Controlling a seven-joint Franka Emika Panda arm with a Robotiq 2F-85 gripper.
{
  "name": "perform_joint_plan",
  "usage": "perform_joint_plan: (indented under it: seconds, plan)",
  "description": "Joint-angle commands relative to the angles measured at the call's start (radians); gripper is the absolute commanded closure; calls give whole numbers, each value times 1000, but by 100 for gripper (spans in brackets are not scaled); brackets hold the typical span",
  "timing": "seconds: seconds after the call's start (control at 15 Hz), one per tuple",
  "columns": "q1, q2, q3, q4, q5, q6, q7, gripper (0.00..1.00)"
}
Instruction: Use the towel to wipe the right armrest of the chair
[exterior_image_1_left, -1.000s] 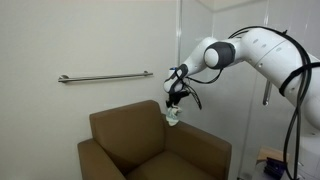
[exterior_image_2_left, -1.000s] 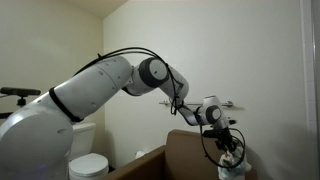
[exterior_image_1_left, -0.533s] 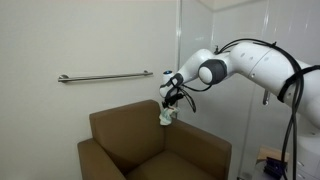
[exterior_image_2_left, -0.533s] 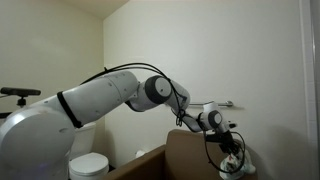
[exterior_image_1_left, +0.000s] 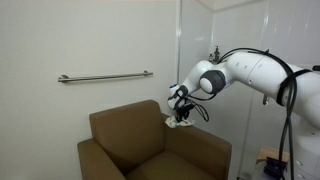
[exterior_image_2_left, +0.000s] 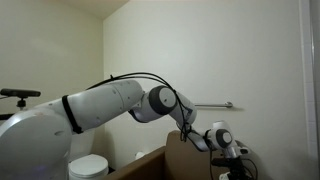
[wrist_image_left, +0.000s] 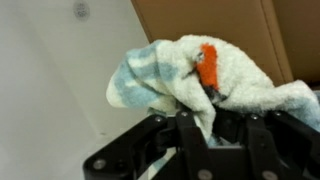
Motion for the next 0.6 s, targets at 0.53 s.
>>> perform_joint_plan:
  seconds: [0.53]
  plan:
    - [57, -414, -70, -591, -77, 12, 8, 92]
